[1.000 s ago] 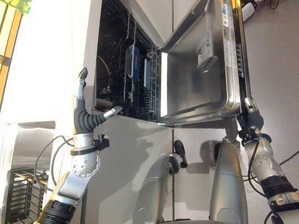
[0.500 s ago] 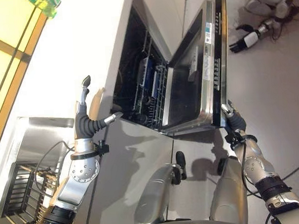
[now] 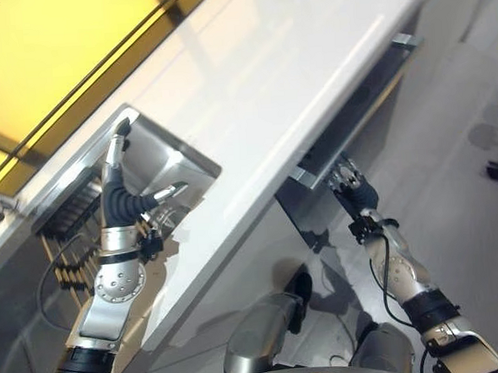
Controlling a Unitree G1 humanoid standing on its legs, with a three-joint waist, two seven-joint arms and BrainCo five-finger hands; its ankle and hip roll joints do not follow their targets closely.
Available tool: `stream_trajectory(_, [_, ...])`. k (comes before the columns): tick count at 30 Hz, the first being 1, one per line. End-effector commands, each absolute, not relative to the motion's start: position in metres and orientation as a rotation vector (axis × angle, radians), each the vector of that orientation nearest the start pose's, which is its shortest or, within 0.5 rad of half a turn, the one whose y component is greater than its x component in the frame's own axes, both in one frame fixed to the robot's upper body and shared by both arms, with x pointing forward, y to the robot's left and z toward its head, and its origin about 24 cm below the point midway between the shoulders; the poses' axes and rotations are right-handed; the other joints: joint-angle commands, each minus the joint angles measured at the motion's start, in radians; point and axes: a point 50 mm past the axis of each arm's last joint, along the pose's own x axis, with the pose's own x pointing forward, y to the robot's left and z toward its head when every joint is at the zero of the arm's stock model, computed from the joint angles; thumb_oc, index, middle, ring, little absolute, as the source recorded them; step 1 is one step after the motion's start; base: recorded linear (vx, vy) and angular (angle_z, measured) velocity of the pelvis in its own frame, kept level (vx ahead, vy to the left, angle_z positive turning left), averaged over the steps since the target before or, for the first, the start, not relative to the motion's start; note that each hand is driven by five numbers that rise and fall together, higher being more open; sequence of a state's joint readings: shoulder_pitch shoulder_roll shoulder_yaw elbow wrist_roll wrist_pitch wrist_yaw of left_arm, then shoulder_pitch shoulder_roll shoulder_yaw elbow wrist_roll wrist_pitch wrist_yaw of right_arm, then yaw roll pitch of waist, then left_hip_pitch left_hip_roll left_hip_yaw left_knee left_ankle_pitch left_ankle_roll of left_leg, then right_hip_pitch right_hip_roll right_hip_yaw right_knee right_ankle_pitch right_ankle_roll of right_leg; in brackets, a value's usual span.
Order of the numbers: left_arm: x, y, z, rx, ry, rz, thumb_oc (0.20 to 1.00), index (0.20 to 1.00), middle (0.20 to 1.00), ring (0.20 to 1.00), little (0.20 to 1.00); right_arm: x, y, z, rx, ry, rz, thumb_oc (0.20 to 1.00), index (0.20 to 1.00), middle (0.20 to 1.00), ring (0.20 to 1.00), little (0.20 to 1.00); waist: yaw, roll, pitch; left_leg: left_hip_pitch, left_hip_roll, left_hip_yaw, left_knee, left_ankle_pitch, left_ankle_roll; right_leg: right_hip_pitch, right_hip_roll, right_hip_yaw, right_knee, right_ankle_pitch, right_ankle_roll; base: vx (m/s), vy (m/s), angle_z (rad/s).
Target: Pick up plates and place into dishwasher.
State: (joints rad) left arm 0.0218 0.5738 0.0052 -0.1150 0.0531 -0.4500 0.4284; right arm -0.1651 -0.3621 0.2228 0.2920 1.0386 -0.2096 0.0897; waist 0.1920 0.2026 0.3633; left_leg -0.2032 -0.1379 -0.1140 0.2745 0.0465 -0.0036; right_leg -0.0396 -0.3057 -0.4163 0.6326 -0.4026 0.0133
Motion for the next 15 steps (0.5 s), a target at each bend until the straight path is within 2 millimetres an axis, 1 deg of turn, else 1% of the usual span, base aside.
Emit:
stream_trajectory(1, [0.222,0.239,0.156,0.533,-0.73,0.169,1.0,1.0,1.0,1.0,1.0,0.308,-0.123,0.104,0.708,-0.281,0.411,1.0,1.0,1.0,1.0,1.0,0.095,-0.065,-0.105,0.051,0.005,0.009,0.026,-0.097,0.017,0.022,-0.007,0.045,-0.165,0.244,0.005,0.1,-0.092,0.06])
stream_trajectory(4, [0.22,0.24,0.156,0.551,-0.726,0.148,1.0,1.0,1.0,1.0,1.0,0.303,-0.12,0.098,0.726,-0.275,0.402,1.0,1.0,1.0,1.0,1.0,0.097,-0.08,-0.117,0.075,0.014,0.003,0.004,-0.09,0.017,0.049,0.0,0.037,-0.188,0.251,0.014,0.04,-0.08,0.02])
stream_trajectory(6, [0.22,0.241,0.157,0.553,-0.726,0.14,1.0,1.0,1.0,1.0,1.0,0.301,-0.12,0.096,0.728,-0.271,0.393,1.0,1.0,1.0,1.0,1.0,0.095,-0.083,-0.12,0.082,0.019,0.003,-0.003,-0.086,0.016,0.06,0.006,0.038,-0.201,0.254,0.016,-0.01,-0.072,-0.01])
stream_trajectory(9, [0.221,0.24,0.158,0.559,-0.722,0.126,1.0,1.0,1.0,1.0,1.0,0.298,-0.125,0.09,0.739,-0.255,0.368,1.0,1.0,1.0,1.0,1.0,0.083,-0.089,-0.128,0.099,0.03,0.003,-0.028,-0.077,0.013,0.076,0.021,0.043,-0.23,0.255,0.02,-0.04,-0.068,-0.02])
stream_trajectory(15, [0.224,0.238,0.157,0.549,-0.718,0.125,1.0,1.0,1.0,1.0,1.0,0.293,-0.137,0.082,0.724,-0.235,0.298,1.0,1.0,1.0,1.0,1.0,0.051,-0.093,-0.138,0.13,0.047,0.01,-0.07,-0.061,0.008,0.088,0.042,0.06,-0.262,0.258,0.02,-0.07,-0.048,-0.04])
